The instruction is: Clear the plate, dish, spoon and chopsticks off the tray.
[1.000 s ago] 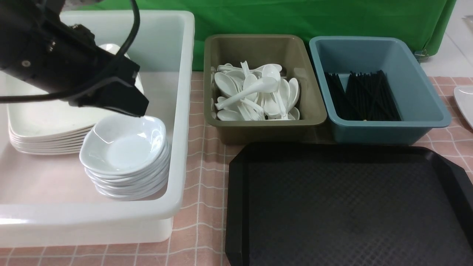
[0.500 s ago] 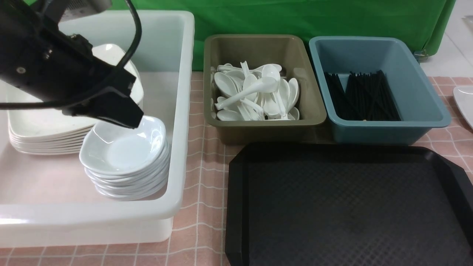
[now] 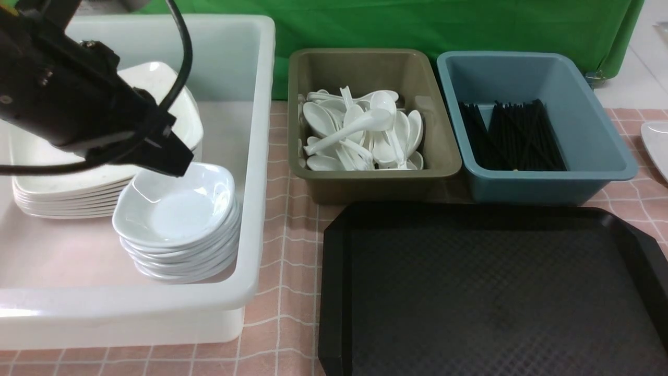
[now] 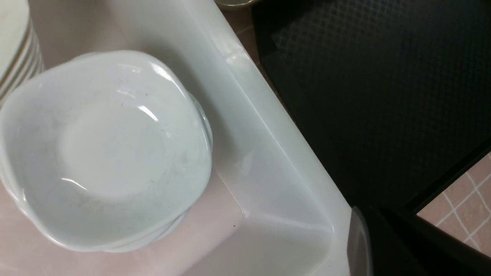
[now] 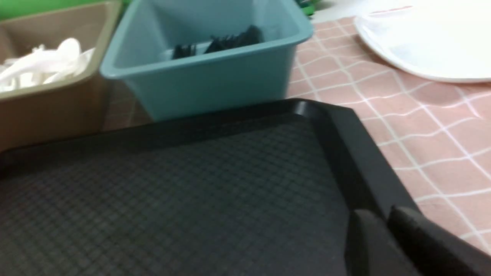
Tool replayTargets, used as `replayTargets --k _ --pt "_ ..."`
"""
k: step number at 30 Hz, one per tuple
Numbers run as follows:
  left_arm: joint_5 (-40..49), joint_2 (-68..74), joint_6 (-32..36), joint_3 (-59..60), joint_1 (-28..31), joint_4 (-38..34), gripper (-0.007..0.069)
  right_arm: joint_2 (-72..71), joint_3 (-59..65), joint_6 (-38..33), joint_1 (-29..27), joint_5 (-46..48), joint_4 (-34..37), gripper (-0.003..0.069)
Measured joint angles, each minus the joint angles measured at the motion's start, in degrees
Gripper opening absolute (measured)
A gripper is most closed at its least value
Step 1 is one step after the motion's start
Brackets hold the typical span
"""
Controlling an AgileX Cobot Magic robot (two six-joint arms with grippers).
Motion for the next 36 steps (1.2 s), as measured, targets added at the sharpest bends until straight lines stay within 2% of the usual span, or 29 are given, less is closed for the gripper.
replayTargets --k 12,20,31,36 --pt "0.0 -1.1 0.0 0.0 0.0 -2.0 -0.0002 -0.1 0.0 0.0 0.1 0.0 0.0 0.0174" --pt "-0.3 -6.0 0.0 0.0 0.0 -3.3 -0.0002 -0.1 0.0 0.0 7.8 0.0 0.0 0.0195" --pt "-2.3 -11.7 0.0 1.1 0.0 -3.4 -0.0002 -0.1 0.0 0.0 8.0 0.0 0.2 0.0209" --pt "-5.5 -16.0 0.5 6.4 0.0 -3.5 -0.0002 -0.1 0.0 -0.9 8.0 0.0 0.2 0.0220"
